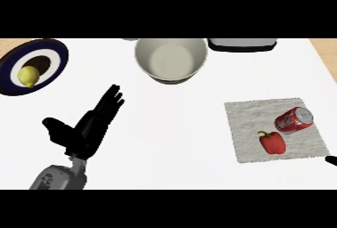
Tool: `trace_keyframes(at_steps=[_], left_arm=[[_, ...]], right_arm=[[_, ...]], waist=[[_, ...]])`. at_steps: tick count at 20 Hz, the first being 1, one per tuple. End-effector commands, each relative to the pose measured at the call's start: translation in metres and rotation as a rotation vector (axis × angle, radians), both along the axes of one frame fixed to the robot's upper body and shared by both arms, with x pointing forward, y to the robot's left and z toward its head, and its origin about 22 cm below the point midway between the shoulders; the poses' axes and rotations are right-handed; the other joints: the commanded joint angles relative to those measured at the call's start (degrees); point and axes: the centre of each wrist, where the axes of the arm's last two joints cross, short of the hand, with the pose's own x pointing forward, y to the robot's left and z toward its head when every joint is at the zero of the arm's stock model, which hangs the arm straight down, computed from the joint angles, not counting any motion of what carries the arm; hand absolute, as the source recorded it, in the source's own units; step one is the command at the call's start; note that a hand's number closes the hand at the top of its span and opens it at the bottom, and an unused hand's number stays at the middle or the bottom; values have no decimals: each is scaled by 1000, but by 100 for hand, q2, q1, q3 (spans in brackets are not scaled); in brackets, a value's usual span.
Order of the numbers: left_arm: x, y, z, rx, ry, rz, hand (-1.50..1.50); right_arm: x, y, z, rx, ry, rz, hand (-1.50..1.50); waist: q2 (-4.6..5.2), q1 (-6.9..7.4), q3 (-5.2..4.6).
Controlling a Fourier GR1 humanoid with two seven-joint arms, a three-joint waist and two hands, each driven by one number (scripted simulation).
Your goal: Pick the can from the placemat and place it in the bowl
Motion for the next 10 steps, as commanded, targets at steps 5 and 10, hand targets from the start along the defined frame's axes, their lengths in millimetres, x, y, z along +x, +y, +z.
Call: trace_keyframes(at_steps=[5,10], left_arm=[[1,-8,9,-14,-4,-51,0],[7,-21,2,2,-18,-38,0]], right_arm=[[13,50,49,-159,315,-149,-150],[41,70,52,-125,453,-197,-150]], waist=[[33,198,9],[50,199,21]])
